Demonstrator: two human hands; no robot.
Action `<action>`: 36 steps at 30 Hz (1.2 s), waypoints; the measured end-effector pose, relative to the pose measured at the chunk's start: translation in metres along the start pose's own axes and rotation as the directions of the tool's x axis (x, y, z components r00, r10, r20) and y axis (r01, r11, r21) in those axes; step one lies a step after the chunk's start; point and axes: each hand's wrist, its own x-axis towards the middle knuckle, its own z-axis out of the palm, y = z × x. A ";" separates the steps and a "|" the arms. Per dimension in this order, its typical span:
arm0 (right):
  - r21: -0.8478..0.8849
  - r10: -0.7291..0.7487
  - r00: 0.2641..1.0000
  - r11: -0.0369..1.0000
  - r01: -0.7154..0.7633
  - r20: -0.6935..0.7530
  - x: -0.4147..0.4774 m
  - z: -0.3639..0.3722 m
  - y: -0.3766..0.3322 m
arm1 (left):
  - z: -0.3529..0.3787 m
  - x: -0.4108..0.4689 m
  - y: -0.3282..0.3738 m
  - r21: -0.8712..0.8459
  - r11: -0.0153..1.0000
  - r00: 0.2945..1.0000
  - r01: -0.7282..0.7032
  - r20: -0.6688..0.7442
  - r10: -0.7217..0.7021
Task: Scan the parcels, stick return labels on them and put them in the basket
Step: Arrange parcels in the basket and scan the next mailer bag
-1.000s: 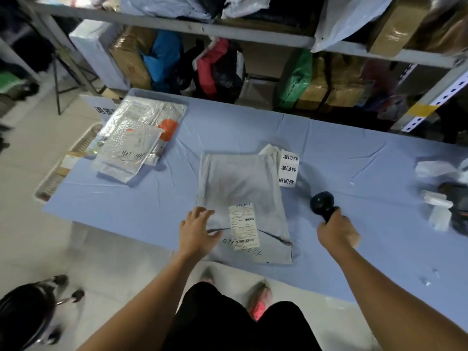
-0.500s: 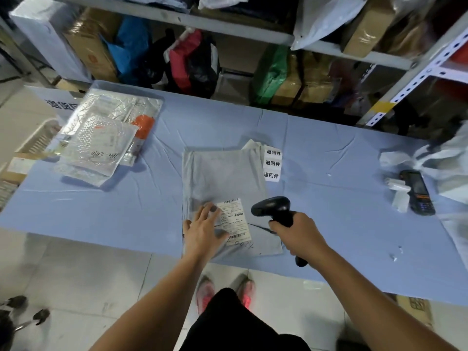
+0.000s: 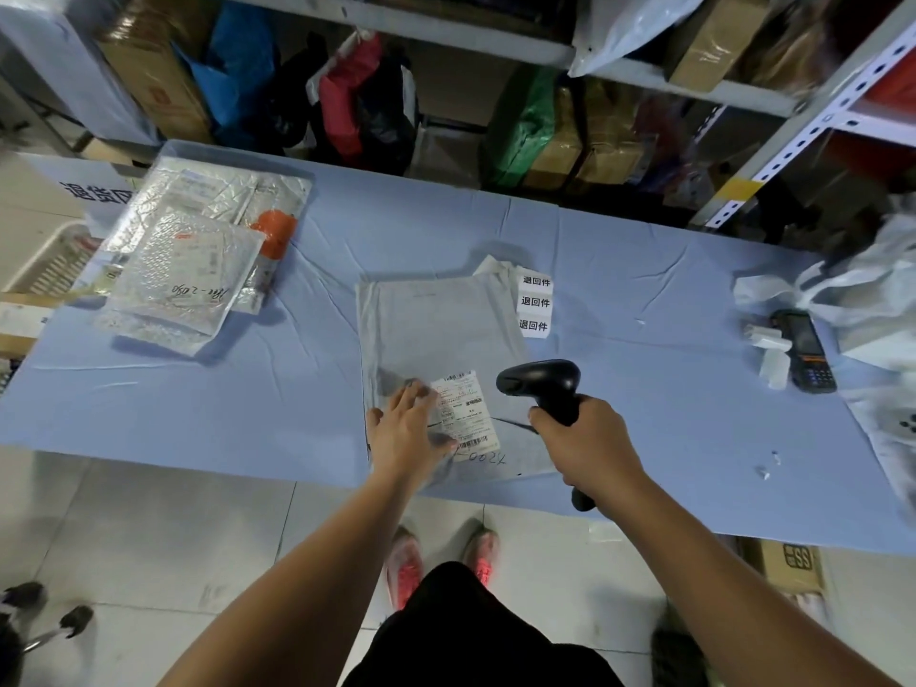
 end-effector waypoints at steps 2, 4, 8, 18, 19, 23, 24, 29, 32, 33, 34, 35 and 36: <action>-0.019 -0.011 1.000 1.000 0.010 -0.023 -0.003 -0.001 0.000 | -0.001 -0.001 0.001 0.010 1.000 1.000 0.002 0.005 -0.003; -0.029 -0.029 0.999 0.999 0.028 -0.043 -0.006 -0.003 -0.001 | -0.002 -0.002 0.000 0.014 1.000 1.000 0.003 0.001 -0.003; -0.026 -0.036 0.997 0.999 0.034 -0.068 -0.010 -0.005 -0.002 | -0.008 -0.003 -0.001 0.002 0.999 0.999 -0.046 -0.022 0.046; -0.098 -0.062 0.989 0.994 0.049 -0.134 -0.018 -0.012 -0.002 | -0.021 -0.006 -0.001 0.054 0.995 0.996 -0.081 0.035 0.079; -0.100 -0.062 0.989 0.994 0.048 -0.137 -0.019 -0.012 -0.001 | -0.021 -0.006 -0.001 0.051 0.995 0.996 -0.084 0.035 0.082; -0.112 -0.039 0.993 0.993 0.026 -0.112 -0.023 -0.015 0.000 | -0.023 -0.008 -0.002 0.059 0.995 0.995 -0.084 0.062 0.080; -0.130 -0.026 0.995 0.991 0.014 -0.093 -0.025 -0.016 0.001 | -0.023 -0.008 -0.002 0.065 0.994 0.995 -0.085 0.067 0.080; -0.241 0.038 0.999 0.970 -0.037 0.001 -0.038 -0.017 0.011 | -0.021 -0.009 -0.003 0.066 0.994 0.995 -0.086 0.058 0.083; -0.253 0.040 0.999 0.967 -0.039 -0.004 -0.044 -0.014 0.014 | -0.020 -0.009 -0.004 0.068 0.994 0.995 -0.083 0.055 0.080; -0.252 0.040 0.999 0.967 -0.040 -0.008 -0.046 -0.014 0.014 | -0.020 -0.008 -0.004 0.068 0.994 0.995 -0.087 0.057 0.083; -0.247 0.041 0.999 0.968 -0.042 -0.012 -0.048 -0.014 0.014 | -0.020 -0.008 -0.004 0.066 0.994 0.994 -0.089 0.061 0.085; -0.241 0.042 0.999 0.970 -0.044 -0.014 -0.050 -0.014 0.014 | -0.019 -0.008 -0.004 0.062 0.994 0.994 -0.088 0.068 0.084; -0.238 0.045 0.999 0.970 -0.046 -0.013 -0.051 -0.013 0.014 | -0.020 -0.008 -0.004 0.058 0.995 0.994 -0.083 0.080 0.079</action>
